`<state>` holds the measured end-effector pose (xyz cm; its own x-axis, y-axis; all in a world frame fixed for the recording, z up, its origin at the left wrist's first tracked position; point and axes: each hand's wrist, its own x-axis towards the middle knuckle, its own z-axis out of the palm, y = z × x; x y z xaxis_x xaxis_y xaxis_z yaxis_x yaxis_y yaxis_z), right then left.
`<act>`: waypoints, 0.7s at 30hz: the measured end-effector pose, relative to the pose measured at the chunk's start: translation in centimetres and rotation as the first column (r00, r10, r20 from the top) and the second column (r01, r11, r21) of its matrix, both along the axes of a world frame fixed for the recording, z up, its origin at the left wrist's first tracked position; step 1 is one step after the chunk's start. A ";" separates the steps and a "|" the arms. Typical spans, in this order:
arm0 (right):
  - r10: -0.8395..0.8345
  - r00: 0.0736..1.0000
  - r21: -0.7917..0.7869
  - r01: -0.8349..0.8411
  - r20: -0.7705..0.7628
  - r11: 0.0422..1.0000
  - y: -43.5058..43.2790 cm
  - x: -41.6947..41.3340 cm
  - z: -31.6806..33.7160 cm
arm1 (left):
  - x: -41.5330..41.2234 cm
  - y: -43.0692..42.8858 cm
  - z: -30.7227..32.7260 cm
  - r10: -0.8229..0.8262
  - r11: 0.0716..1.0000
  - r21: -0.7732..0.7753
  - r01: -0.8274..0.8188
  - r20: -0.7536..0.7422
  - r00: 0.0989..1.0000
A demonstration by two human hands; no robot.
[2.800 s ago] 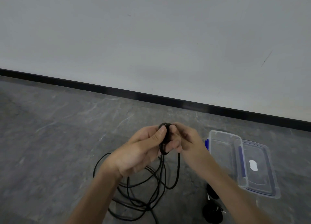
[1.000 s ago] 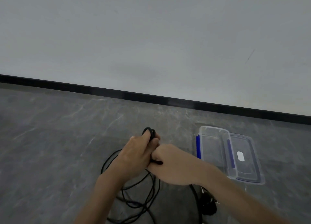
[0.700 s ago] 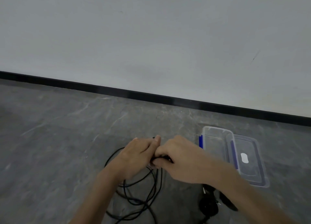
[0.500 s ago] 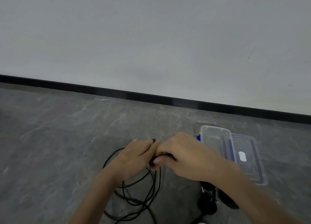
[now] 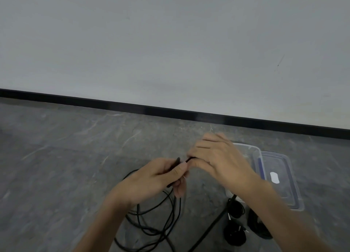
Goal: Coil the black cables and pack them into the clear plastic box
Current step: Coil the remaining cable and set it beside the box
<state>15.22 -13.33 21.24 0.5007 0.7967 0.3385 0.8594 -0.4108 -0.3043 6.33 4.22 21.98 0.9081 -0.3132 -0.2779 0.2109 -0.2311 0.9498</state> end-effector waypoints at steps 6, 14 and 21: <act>-0.028 0.982 0.069 0.016 0.185 0.997 0.8 0.3 -0.1 | 0.1 0.5 0.6 0.034 0.983 -0.178 -0.042 -0.049 0.998; -0.170 0.975 0.034 0.167 0.145 0.985 0.2 0.7 -0.4 | 0.3 -0.4 0.4 -0.006 0.917 -0.399 -0.017 -0.057 0.998; -0.191 0.948 -0.038 0.188 -0.255 0.981 1.0 0.6 -0.5 | 1.1 -1.6 -0.6 0.112 0.867 -0.488 -0.102 -0.009 0.994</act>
